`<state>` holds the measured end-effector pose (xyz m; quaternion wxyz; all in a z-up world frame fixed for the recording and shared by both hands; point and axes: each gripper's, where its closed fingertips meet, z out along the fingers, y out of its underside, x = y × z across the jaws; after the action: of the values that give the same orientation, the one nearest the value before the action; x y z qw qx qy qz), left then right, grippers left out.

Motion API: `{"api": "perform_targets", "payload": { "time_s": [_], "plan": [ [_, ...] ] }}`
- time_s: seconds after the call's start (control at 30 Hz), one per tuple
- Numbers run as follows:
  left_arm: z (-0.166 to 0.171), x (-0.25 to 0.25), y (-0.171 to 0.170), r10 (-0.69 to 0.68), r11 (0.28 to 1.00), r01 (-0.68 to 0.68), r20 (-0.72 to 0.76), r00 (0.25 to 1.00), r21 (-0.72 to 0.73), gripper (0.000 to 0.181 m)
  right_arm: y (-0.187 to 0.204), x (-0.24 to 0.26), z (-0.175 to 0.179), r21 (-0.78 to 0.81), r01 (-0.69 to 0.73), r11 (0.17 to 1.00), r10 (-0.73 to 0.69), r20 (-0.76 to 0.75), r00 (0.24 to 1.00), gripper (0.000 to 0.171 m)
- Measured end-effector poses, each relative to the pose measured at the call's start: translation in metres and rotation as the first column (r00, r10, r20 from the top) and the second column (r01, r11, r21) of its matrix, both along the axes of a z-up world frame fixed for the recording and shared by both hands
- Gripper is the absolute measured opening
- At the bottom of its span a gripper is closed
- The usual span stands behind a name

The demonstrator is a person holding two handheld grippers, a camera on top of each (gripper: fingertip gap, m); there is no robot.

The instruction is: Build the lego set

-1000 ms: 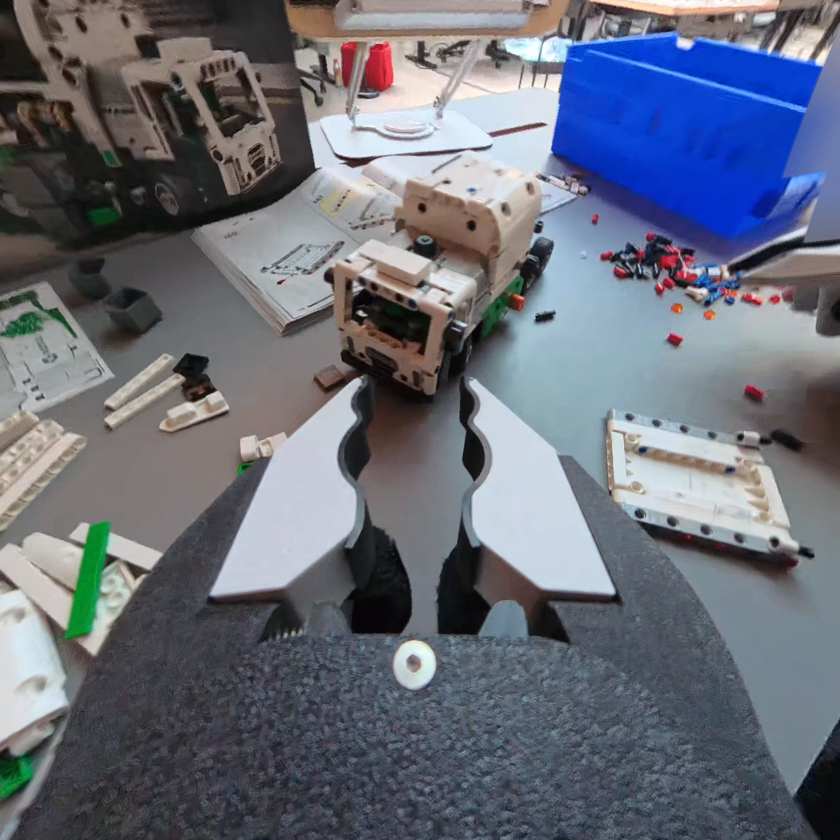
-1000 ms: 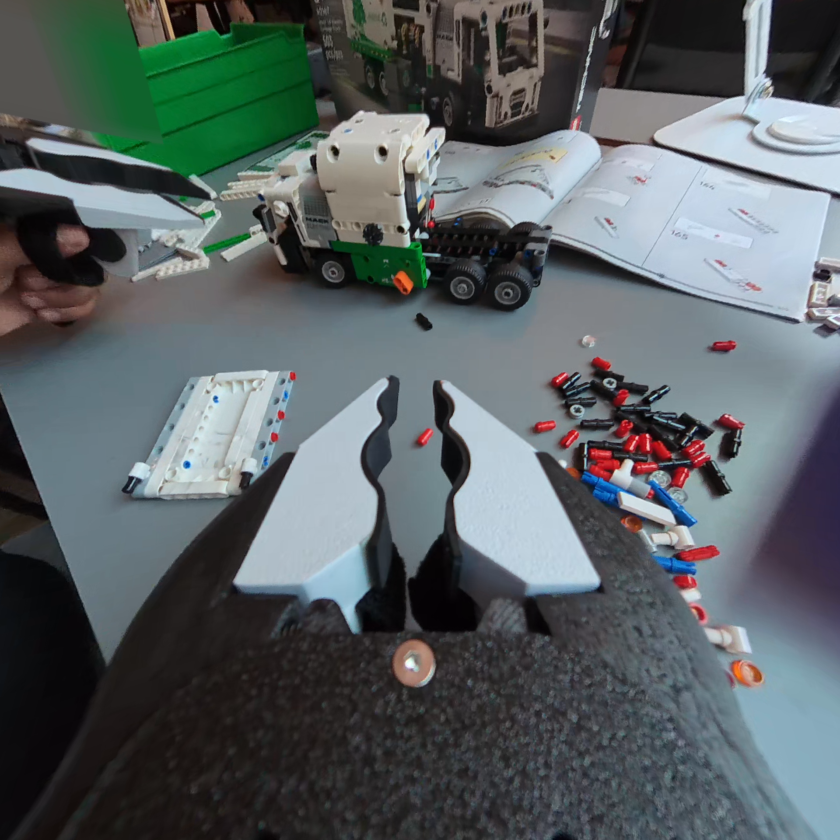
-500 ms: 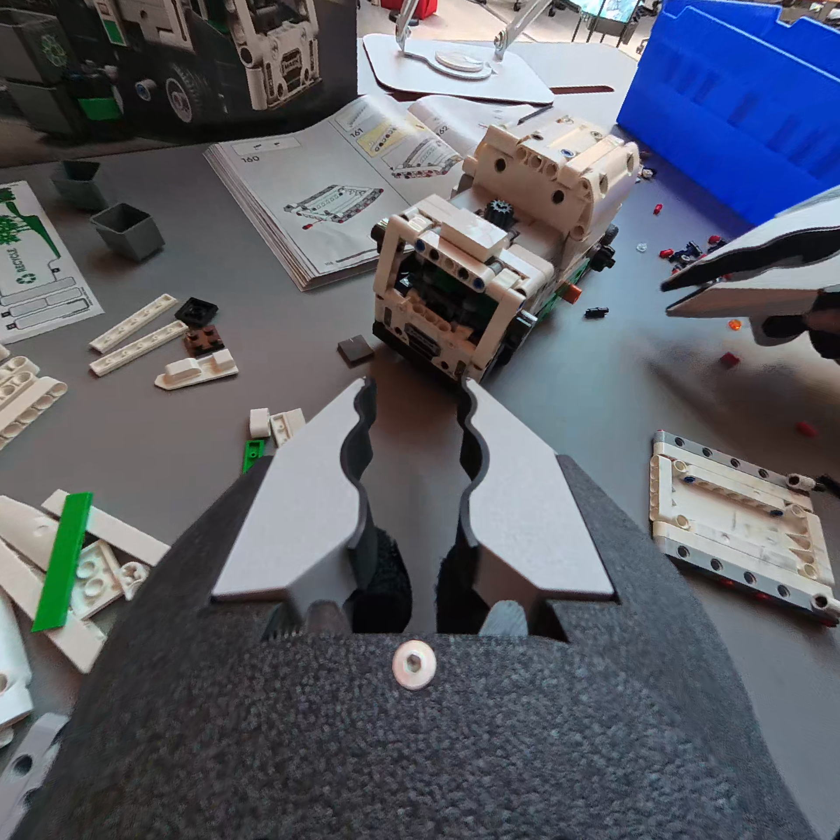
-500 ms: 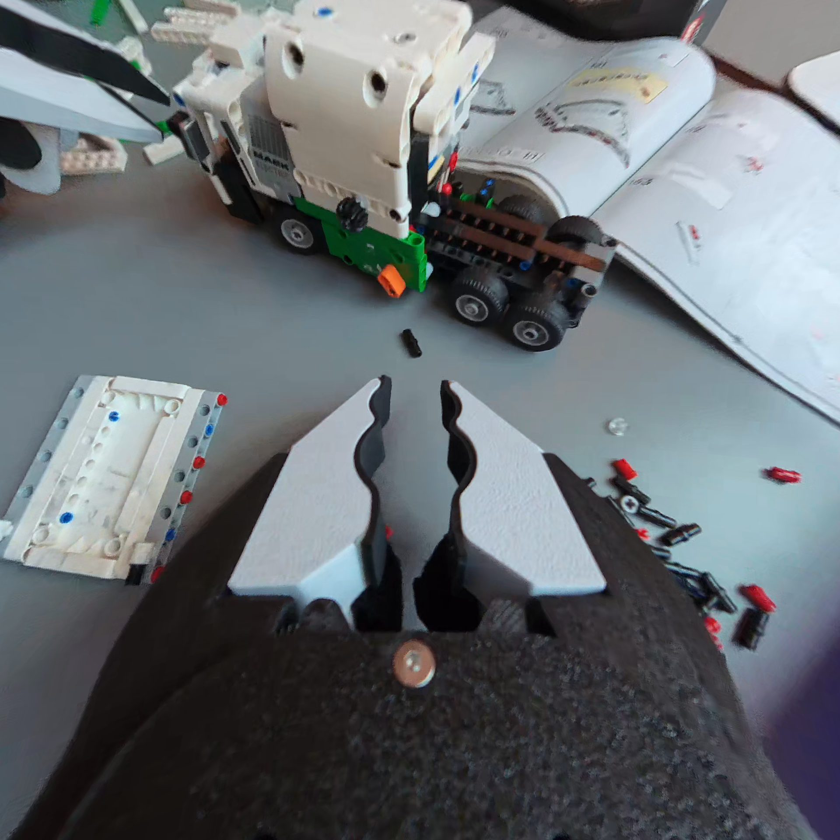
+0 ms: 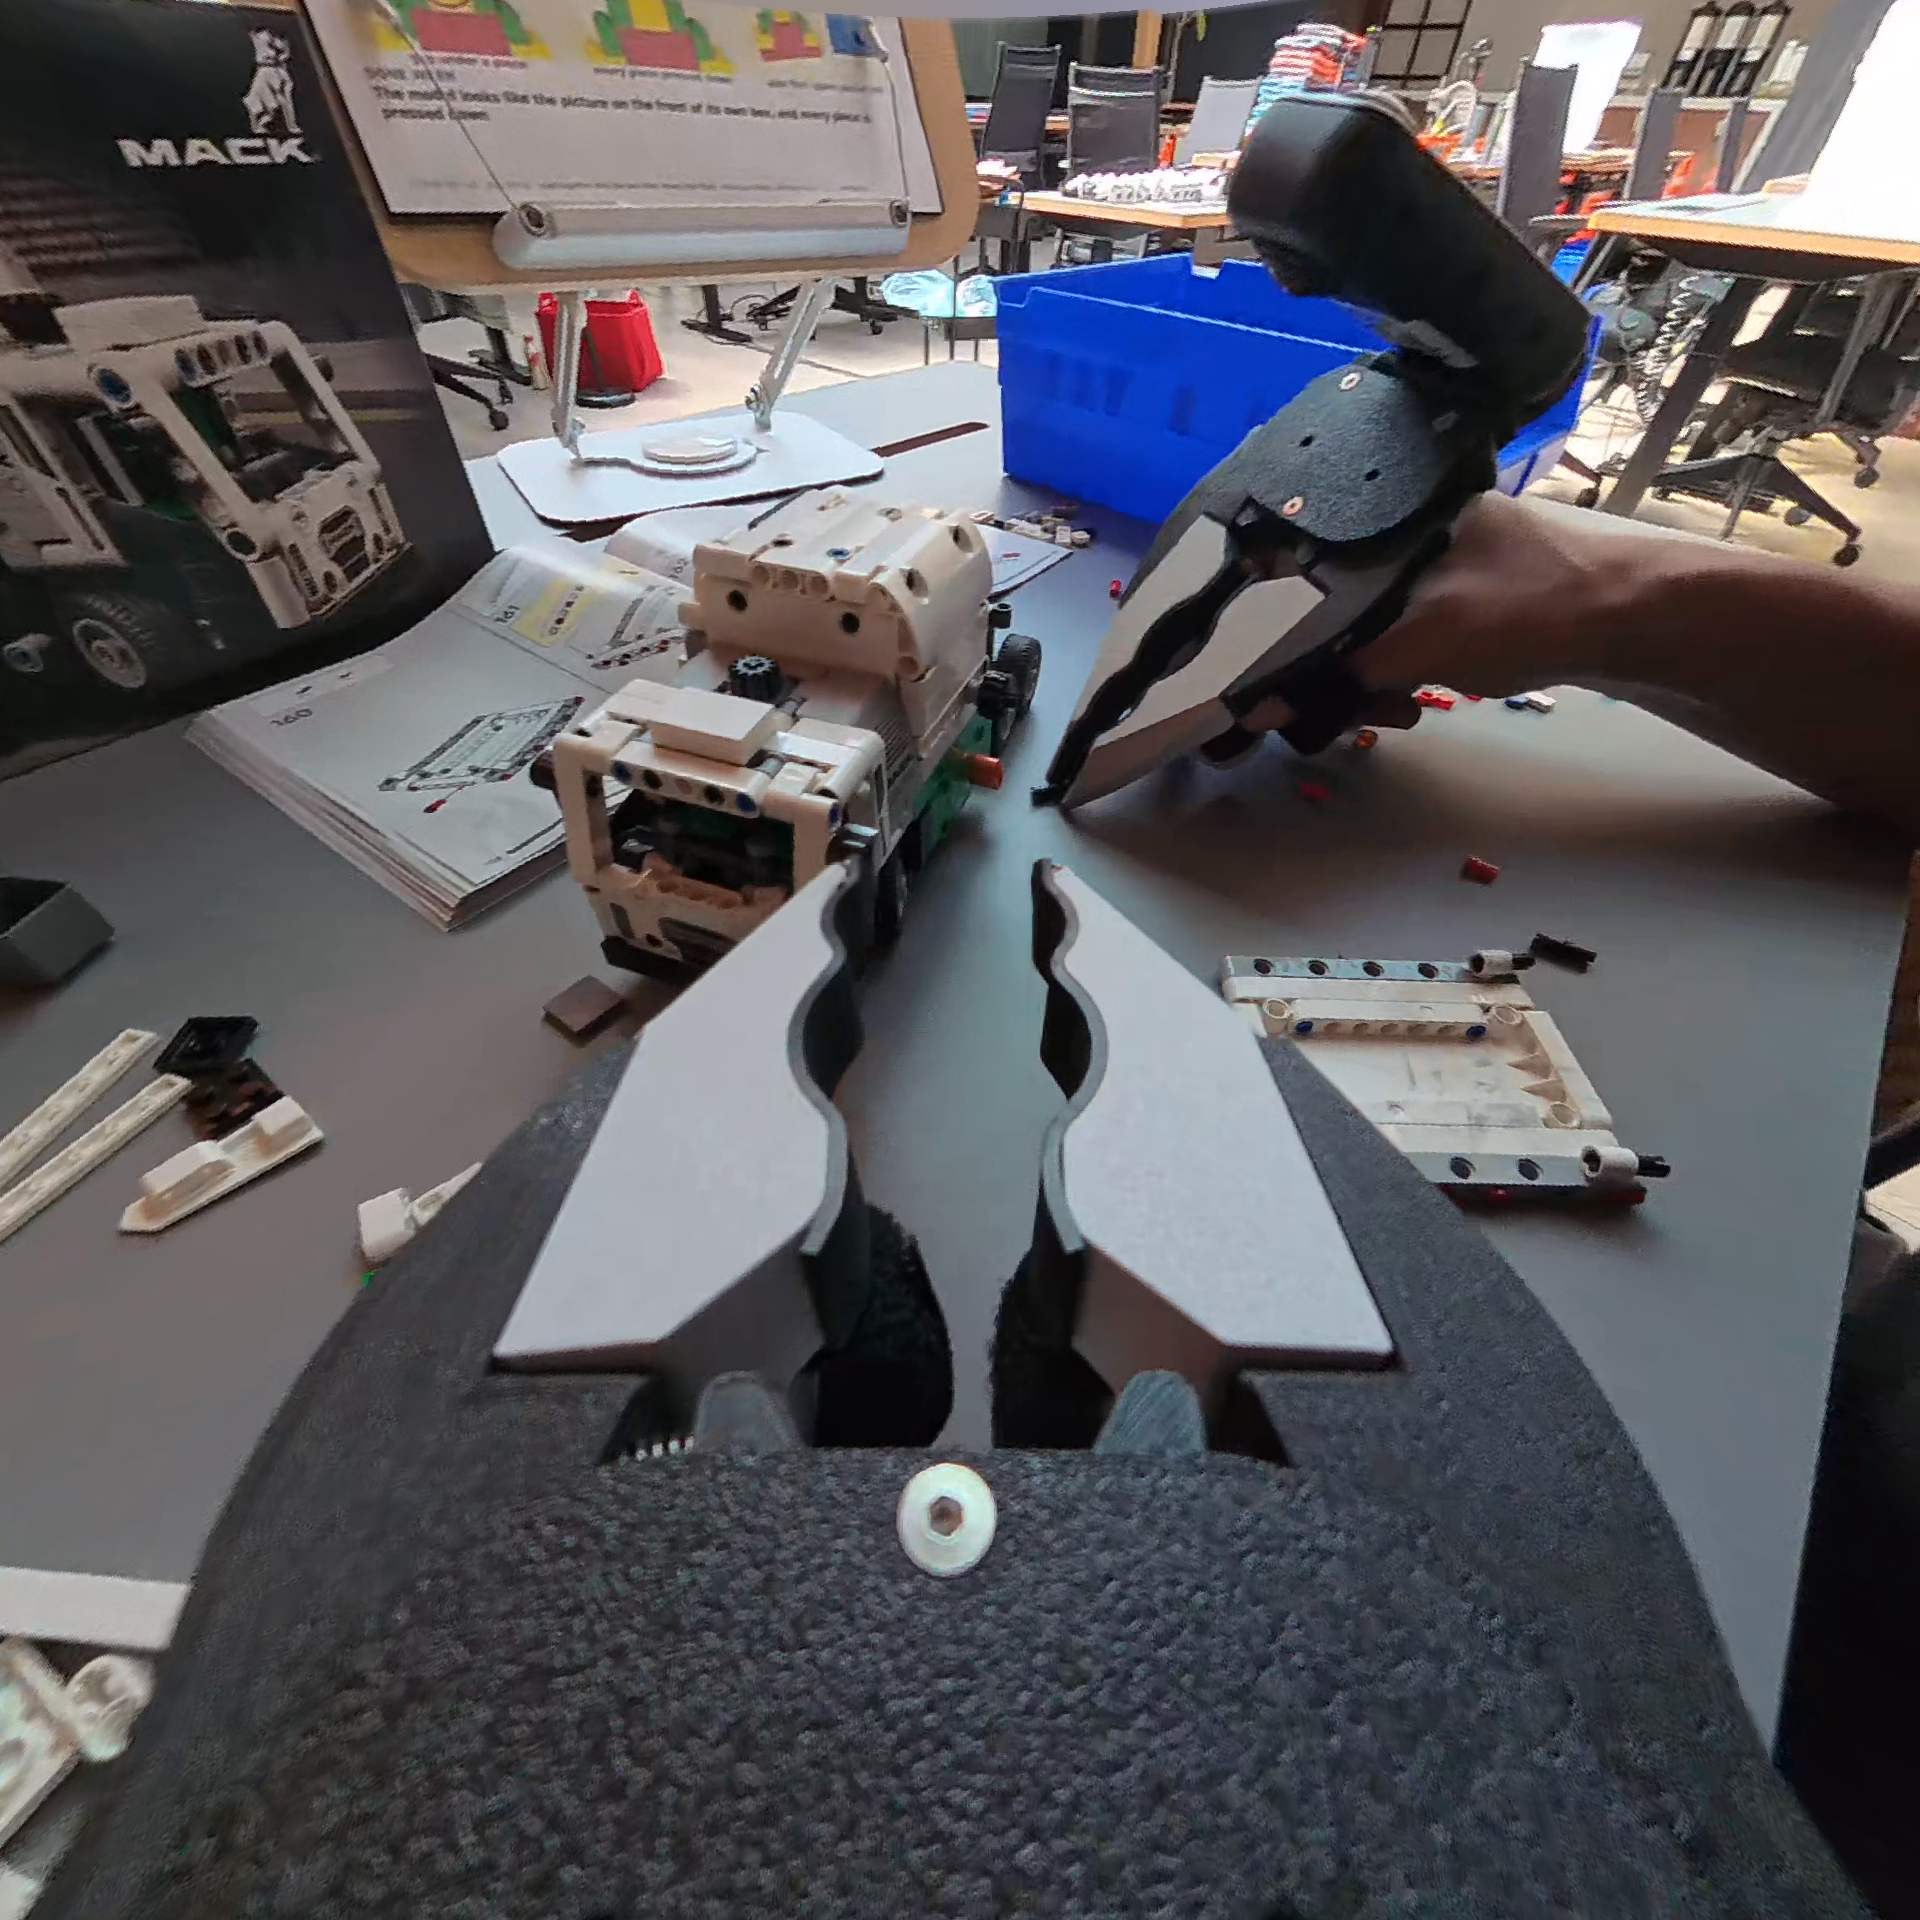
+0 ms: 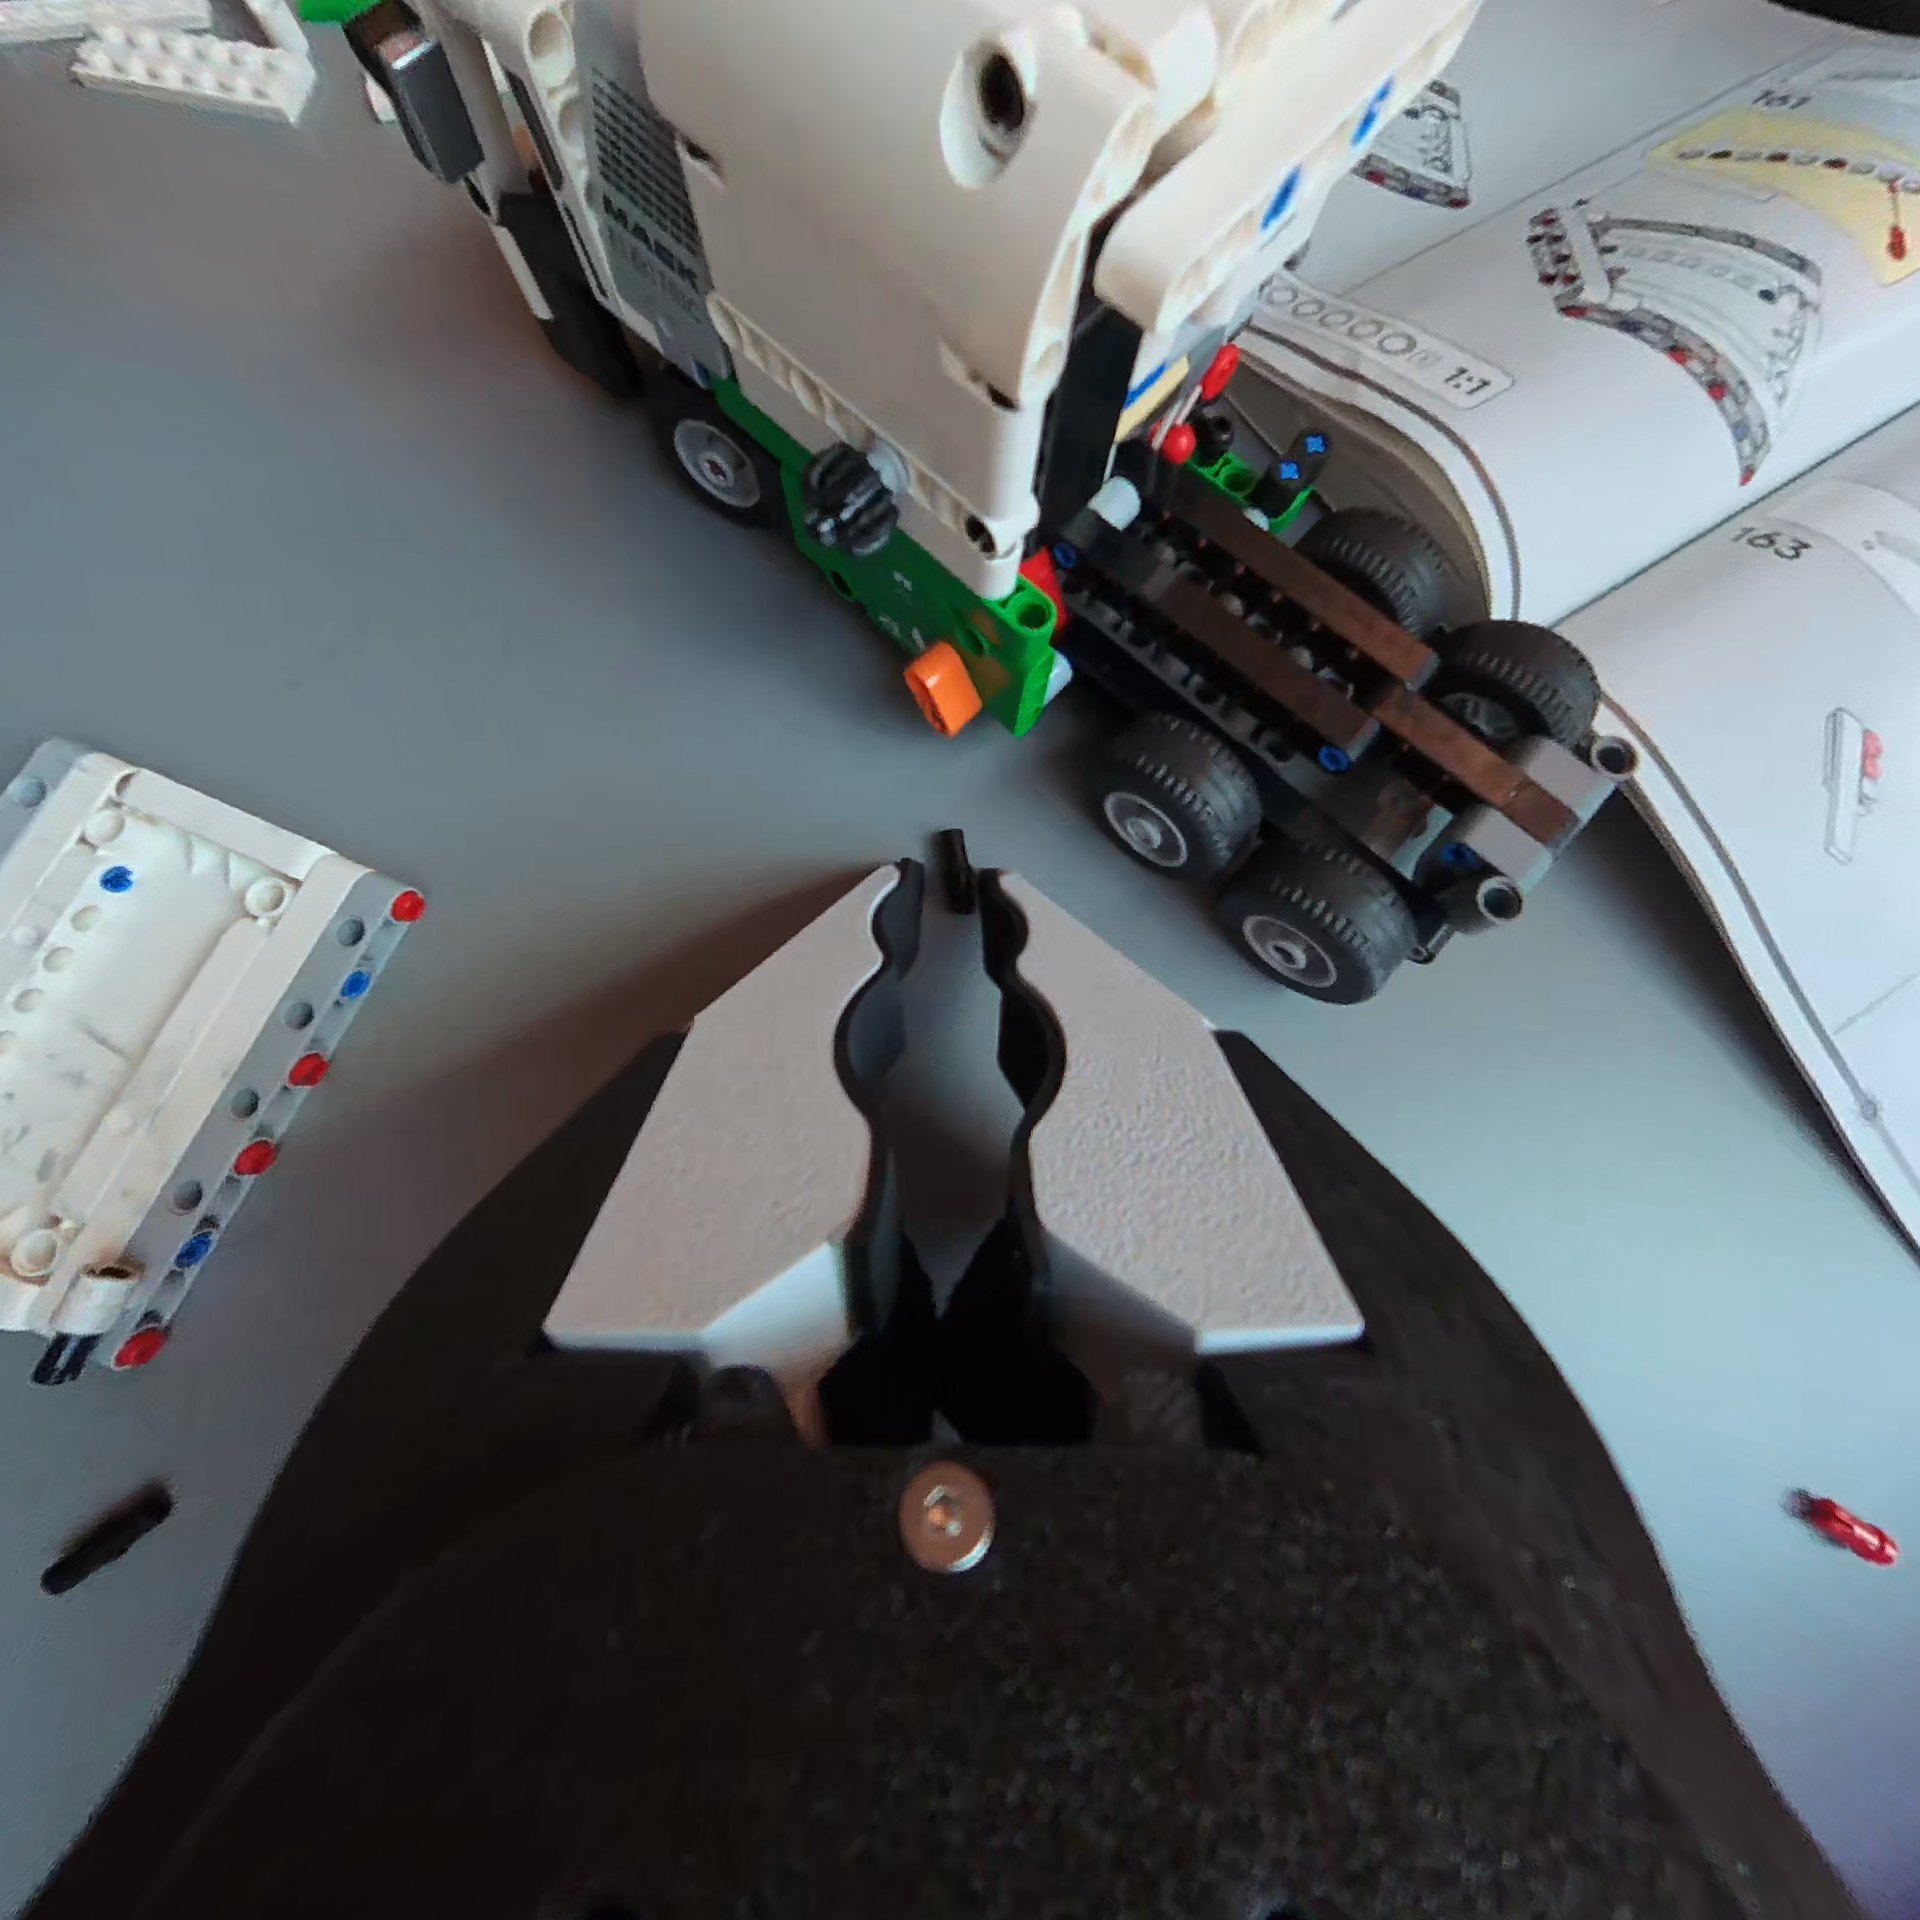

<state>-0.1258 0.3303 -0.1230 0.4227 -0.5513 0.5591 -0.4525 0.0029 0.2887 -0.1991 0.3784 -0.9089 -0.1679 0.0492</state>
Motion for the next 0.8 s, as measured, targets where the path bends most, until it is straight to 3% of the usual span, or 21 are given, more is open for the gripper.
{"api": "perform_targets", "payload": {
  "time_s": [0.13,0.23,0.33,0.5,0.67,0.8],
  "plan": [
    [0.006,0.006,-0.019,-0.111,0.992,0.113,0.032,0.993,-0.049,0.025,-0.002,-0.011,0.005,0.020,-0.066,0.998,0.063,0.097,0.993,0.003],
    [0.012,0.017,-0.038,-0.194,0.959,0.199,0.044,0.980,-0.203,0.026,-0.003,-0.041,0.038,0.202,-0.180,0.963,0.145,0.175,0.974,0.003],
    [0.019,0.024,-0.056,-0.285,0.866,0.281,0.053,0.957,-0.413,0.029,-0.020,-0.084,0.076,0.367,-0.323,0.873,0.237,0.261,0.936,0.003],
    [0.028,0.010,-0.089,-0.440,0.662,0.412,0.120,0.890,-0.626,0.025,-0.046,-0.115,0.097,0.428,-0.384,0.818,0.220,0.383,0.897,0.003],
    [0.028,-0.005,-0.111,-0.490,0.594,0.447,0.139,0.860,-0.669,0.003,-0.066,-0.135,0.100,0.446,-0.402,0.800,0.221,0.403,0.888,0.003],
    [0.030,-0.015,-0.127,-0.529,0.579,0.483,0.148,0.836,-0.657,0.002,-0.077,-0.146,0.105,0.474,-0.404,0.782,0.219,0.398,0.891,0.003]
  ]
}}
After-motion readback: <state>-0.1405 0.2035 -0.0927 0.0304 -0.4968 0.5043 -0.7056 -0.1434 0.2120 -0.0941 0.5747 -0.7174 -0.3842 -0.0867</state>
